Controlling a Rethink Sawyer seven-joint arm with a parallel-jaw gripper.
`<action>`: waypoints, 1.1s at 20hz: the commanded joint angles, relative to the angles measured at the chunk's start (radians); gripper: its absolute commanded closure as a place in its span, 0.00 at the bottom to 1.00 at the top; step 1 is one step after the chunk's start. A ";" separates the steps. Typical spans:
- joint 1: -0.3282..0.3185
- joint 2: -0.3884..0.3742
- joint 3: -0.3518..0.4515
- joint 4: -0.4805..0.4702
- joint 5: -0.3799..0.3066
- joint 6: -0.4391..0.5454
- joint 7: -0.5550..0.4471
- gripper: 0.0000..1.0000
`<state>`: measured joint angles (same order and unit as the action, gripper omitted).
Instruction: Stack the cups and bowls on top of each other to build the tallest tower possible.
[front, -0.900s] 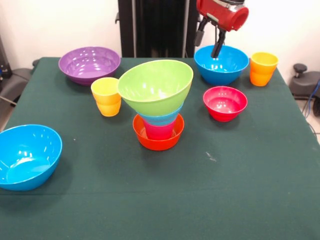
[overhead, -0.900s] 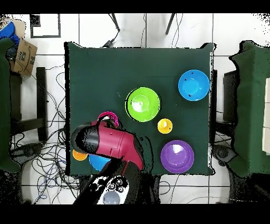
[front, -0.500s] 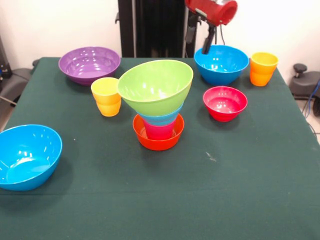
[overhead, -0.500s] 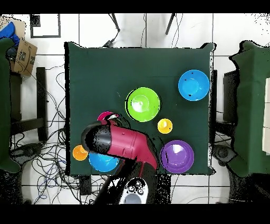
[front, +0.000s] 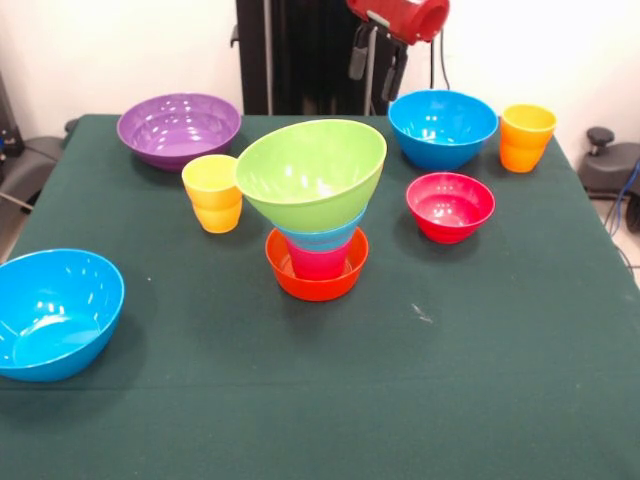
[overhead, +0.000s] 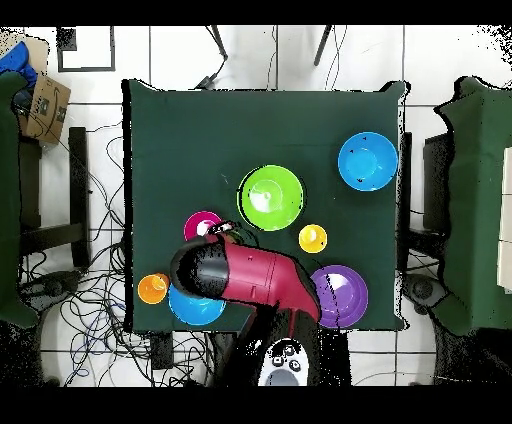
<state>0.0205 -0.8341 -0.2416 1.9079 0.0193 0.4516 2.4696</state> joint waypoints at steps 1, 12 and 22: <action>-0.046 0.016 0.200 0.083 -0.148 0.074 -0.273 0.00; -0.254 -0.035 0.460 0.138 -0.367 0.119 -0.489 0.00; -0.423 -0.058 0.549 0.238 -0.499 0.108 -0.578 0.00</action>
<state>-0.3611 -0.8934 0.1663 2.0443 -0.3757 0.4860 2.1642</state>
